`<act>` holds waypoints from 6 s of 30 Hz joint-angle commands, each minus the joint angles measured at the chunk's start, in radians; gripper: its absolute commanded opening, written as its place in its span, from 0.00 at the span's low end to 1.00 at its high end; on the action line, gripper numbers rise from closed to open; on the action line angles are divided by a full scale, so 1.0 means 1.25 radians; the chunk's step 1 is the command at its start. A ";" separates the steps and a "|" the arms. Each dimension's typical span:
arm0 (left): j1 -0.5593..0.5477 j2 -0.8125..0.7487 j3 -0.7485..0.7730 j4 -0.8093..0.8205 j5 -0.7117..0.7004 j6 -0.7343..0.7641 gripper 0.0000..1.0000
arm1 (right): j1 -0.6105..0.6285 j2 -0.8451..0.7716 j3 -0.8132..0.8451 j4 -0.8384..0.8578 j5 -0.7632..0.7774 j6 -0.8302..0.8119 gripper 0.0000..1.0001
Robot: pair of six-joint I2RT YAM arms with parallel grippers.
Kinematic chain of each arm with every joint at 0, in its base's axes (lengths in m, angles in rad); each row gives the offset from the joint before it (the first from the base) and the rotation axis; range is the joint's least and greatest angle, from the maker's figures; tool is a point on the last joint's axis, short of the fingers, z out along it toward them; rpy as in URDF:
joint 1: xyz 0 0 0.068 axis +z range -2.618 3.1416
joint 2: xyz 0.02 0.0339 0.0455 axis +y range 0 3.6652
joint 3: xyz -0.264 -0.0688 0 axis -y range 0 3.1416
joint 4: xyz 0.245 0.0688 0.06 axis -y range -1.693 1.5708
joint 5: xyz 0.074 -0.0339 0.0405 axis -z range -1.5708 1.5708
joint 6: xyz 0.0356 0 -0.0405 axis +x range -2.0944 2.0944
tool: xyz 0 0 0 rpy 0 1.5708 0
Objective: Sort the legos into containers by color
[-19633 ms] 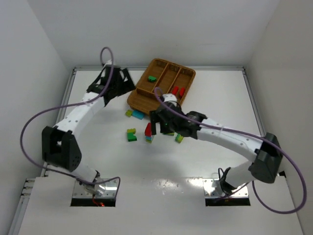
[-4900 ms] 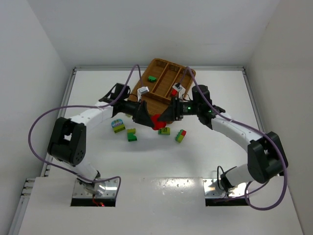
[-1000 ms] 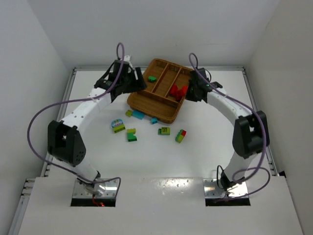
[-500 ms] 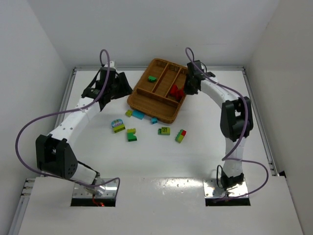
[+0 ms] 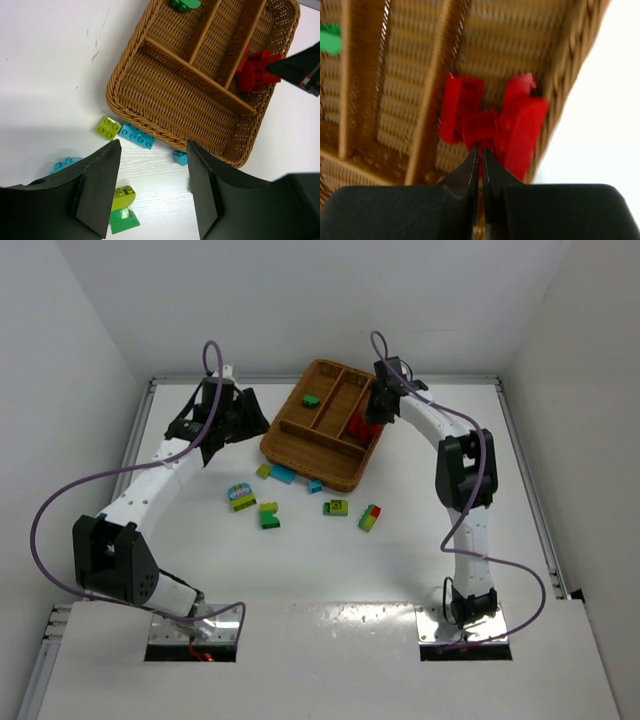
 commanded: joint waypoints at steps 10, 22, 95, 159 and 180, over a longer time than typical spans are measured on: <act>0.014 0.006 0.014 0.009 0.049 0.017 0.52 | 0.007 -0.178 -0.230 0.058 0.001 -0.010 0.06; 0.022 0.020 0.014 0.009 0.049 0.017 0.51 | -0.016 0.054 0.133 -0.046 0.029 -0.028 0.06; 0.036 0.007 0.013 -0.020 0.031 0.031 0.51 | -0.022 -0.071 -0.009 0.030 0.127 -0.018 0.37; 0.052 0.014 -0.017 -0.020 0.047 0.036 0.51 | 0.019 0.079 0.144 0.041 0.150 -0.020 0.58; 0.052 0.014 -0.010 -0.028 0.033 0.044 0.51 | 0.005 -0.157 -0.180 0.365 0.194 -0.007 0.64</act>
